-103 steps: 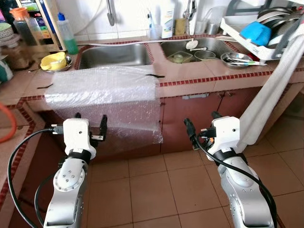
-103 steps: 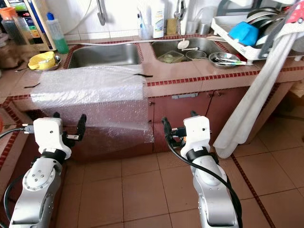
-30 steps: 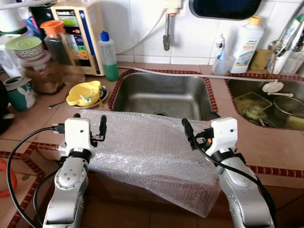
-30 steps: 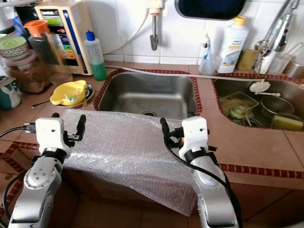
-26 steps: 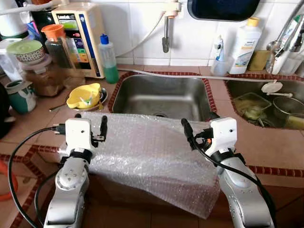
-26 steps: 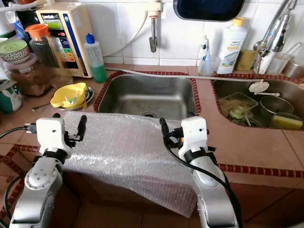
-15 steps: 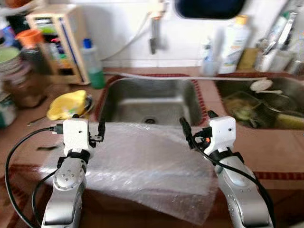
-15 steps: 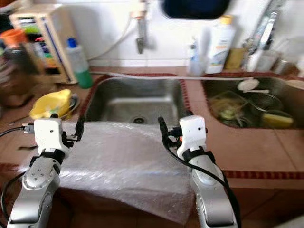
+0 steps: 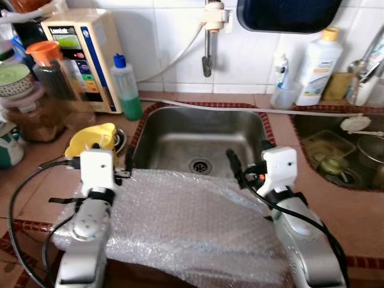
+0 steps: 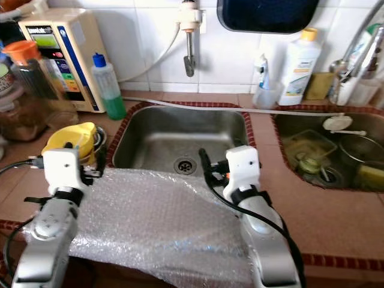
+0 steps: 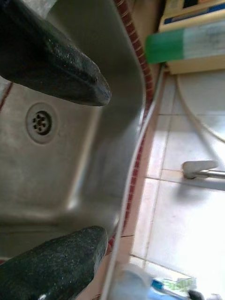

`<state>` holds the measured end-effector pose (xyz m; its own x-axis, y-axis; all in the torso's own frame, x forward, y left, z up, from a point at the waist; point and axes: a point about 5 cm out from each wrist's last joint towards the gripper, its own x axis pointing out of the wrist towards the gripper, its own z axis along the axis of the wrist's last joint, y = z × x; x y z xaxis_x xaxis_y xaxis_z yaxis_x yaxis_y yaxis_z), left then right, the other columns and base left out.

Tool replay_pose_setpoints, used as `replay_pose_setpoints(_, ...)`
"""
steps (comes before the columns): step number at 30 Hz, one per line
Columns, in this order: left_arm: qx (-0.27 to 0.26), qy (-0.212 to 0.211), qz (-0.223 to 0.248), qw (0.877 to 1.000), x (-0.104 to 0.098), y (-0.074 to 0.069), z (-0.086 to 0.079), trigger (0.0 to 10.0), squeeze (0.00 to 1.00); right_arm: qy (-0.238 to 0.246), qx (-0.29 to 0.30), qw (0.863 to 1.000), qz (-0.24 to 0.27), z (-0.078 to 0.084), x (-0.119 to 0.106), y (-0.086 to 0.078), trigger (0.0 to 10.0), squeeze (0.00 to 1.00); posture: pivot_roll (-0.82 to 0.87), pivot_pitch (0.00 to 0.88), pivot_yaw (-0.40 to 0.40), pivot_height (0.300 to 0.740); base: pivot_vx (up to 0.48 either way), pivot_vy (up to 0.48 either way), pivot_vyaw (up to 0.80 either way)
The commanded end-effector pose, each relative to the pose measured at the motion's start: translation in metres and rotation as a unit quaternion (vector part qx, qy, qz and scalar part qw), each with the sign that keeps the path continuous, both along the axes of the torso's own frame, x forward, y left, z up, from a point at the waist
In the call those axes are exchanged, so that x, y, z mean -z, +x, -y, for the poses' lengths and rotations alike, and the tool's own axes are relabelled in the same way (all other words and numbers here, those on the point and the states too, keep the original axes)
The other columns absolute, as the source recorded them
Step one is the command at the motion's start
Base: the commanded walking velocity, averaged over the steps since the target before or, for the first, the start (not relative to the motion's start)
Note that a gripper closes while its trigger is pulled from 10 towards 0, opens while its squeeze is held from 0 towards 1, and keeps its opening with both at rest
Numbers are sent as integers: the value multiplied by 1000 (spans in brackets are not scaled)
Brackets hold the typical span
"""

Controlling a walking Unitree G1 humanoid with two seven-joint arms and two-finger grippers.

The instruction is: Kitchen organization

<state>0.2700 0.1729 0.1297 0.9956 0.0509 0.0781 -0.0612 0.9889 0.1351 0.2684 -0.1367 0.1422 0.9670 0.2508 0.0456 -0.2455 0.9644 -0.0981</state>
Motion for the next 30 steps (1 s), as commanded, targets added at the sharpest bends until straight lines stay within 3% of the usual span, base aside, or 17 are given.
replay_pose_setpoints(1,-23,15,8,1000,-3,0,-10,10000,0,10,-10,1000,-10,-5,0,0,10000,0,41,0,45,740,0,0,0)
replay_pose_setpoints(8,-70,44,9,997,-2,3,-25,10000,0,38,-69,997,-2,-21,-13,3,10000,0,37,0,43,740,0,0,0)
replay_pose_setpoints(14,-72,40,4,997,0,6,-26,10000,0,6,-68,998,3,-21,-15,4,10000,0,36,0,41,740,0,0,0)
replay_pose_setpoints(20,-32,43,4,999,5,24,-23,10000,0,3,-120,993,-18,-32,-15,-1,10000,0,31,0,34,740,0,0,0)
replay_pose_setpoints(22,-21,35,3,999,5,36,-21,10000,0,14,-194,980,-45,-41,-14,-11,10000,0,19,0,34,740,0,0,0)
replay_pose_setpoints(26,-25,43,3,999,6,42,-22,10000,0,10,-218,975,-46,-42,-14,-17,10000,0,7,0,37,740,0,0,0)
replay_pose_setpoints(30,-33,46,8,998,6,47,-24,10000,0,35,-213,975,-50,-39,-16,-19,10000,0,-7,0,42,740,0,0,0)
